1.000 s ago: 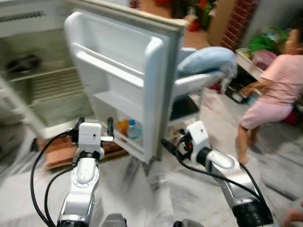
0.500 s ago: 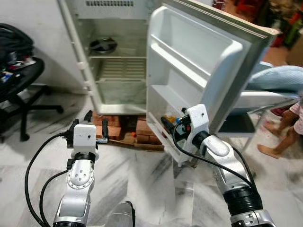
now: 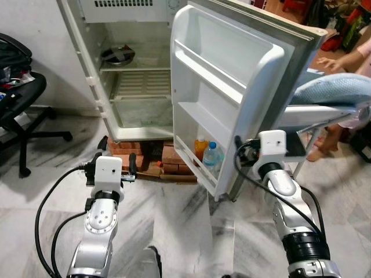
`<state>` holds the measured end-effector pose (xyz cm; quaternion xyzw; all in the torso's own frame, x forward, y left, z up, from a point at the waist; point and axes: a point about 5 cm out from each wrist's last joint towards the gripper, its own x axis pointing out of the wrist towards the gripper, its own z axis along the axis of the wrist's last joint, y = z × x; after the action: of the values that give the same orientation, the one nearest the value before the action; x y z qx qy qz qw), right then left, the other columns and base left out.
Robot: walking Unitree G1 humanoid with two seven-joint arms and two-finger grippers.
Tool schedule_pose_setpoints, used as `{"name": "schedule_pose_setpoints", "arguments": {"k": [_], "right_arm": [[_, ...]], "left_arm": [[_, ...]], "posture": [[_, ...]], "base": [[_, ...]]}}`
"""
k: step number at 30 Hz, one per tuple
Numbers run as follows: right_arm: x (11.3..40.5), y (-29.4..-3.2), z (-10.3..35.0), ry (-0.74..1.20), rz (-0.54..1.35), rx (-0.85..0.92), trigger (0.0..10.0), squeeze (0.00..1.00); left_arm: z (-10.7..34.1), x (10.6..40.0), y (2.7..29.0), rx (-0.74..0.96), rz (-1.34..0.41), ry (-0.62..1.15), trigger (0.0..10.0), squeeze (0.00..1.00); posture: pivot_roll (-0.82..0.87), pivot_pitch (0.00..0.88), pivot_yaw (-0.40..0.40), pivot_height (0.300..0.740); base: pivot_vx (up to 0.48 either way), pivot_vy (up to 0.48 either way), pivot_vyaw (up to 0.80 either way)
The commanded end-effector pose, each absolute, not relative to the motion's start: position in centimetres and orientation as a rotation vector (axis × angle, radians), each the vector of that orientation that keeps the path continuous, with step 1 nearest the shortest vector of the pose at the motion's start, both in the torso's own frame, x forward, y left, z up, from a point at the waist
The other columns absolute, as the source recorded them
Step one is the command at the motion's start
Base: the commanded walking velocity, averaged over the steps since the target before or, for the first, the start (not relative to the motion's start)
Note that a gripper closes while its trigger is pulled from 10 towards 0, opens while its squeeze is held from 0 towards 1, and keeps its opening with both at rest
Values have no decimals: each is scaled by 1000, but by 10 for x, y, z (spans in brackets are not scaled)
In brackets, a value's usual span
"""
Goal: Restocking fridge
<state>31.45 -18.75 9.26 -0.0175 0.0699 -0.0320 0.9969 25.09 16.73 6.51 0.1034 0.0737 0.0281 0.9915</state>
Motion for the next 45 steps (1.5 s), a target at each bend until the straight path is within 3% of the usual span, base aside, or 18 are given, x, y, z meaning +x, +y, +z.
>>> {"name": "schedule_pose_setpoints", "arguments": {"k": [1,4,8,15,16,19,22,24,28,37,41,45], "right_arm": [[325,-185,106,78,-93,32,10000,0],[342,-175,125,0,-83,103,10000,0],[354,-164,138,-43,-66,154,10000,0],[369,-124,149,-30,133,323,10000,0],[365,-104,152,-16,292,429,10000,0],[358,-89,158,-37,445,510,10000,0],[326,-72,167,-23,798,658,10000,0],[317,-71,167,-5,868,689,10000,0],[300,-92,143,91,917,555,10000,0],[236,-148,90,462,1216,145,10000,0],[260,-158,73,432,992,-76,10000,0],[276,-155,79,336,859,-96,10000,0]], "left_arm": [[55,249,166,225,31,220,10000,0],[39,241,162,232,-20,332,10000,0],[37,237,160,244,-52,342,10000,0],[36,235,159,261,-61,359,10000,0],[36,235,159,264,-66,354,10000,0],[37,235,159,267,-68,356,10000,0],[36,234,159,275,-70,361,10000,0],[36,234,159,276,-71,362,10000,0],[35,233,157,279,-83,371,10000,0],[34,231,154,286,-118,388,10000,0],[35,232,153,272,-108,379,10000,0],[36,233,153,283,-99,374,10000,0]], "posture": [[124,45,7,740],[133,41,9,740],[145,40,6,740],[159,41,-1,740],[162,40,-2,740],[162,41,-3,740],[158,42,-4,740],[156,42,-4,740],[150,46,-1,740],[133,56,11,740],[134,59,14,740],[138,59,13,740]], "base": [[0,0,0],[0,0,0],[0,0,0],[0,0,0],[0,0,0],[0,0,0],[0,0,0],[0,0,0],[0,0,0],[0,0,0],[0,0,0],[0,228,0]]}}
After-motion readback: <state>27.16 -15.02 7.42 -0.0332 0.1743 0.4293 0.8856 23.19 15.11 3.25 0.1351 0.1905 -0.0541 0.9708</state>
